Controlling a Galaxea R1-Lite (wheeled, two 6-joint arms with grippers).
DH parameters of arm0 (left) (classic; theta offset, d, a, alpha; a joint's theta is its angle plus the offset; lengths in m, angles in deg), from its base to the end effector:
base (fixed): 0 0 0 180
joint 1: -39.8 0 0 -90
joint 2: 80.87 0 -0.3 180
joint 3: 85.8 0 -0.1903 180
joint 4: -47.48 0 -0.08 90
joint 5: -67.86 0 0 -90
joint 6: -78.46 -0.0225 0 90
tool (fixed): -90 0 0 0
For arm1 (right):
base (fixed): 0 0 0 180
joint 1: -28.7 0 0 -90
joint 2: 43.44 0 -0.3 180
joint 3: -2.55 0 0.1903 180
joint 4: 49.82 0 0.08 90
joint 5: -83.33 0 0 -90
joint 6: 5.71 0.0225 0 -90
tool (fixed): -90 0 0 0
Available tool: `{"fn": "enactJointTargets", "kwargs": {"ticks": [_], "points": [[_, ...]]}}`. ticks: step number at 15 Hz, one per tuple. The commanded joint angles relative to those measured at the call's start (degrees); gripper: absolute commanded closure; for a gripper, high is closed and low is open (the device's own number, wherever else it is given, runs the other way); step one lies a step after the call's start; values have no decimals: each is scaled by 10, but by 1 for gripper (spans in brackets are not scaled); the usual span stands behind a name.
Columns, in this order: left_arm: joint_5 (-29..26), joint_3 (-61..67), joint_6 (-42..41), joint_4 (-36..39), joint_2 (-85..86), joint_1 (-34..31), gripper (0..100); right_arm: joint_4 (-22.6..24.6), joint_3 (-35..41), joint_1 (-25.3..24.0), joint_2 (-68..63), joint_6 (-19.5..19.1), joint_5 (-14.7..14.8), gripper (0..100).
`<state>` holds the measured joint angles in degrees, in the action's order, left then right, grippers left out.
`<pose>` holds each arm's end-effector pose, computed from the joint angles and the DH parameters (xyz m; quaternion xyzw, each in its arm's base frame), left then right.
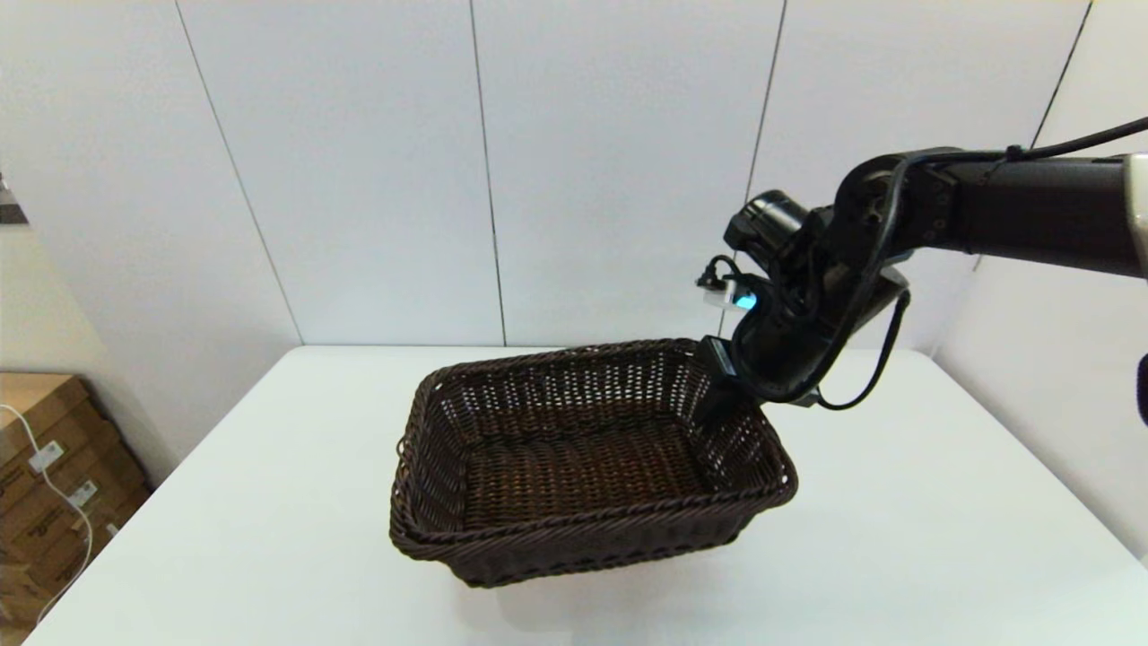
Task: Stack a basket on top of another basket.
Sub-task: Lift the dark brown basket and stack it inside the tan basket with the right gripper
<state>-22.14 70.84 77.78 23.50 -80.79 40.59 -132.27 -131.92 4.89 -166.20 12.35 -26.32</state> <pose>-0.0229 0.0003 0.0743 0.0060 0.0047 -0.0069 0.9999 0.3465 0.1612 0.1954 0.0981 0.6187 0.2074 0.7514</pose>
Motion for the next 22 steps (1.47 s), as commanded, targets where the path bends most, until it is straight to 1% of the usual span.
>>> {"fn": "enactJointTargets", "kwargs": {"ticks": [1,7,14,16,22], "points": [[0,2,0,0,-1,0,0,20,-2,-7,-28,16,1,100],[0,2,0,0,-1,0,0,35,-3,-6,-33,15,2,100],[0,2,0,0,-1,0,0,79,-4,-2,-38,12,4,100],[0,2,0,0,-1,0,0,83,-4,-2,-41,10,11,100],[0,2,0,0,-1,0,0,89,-5,-5,-55,8,11,100]]}}
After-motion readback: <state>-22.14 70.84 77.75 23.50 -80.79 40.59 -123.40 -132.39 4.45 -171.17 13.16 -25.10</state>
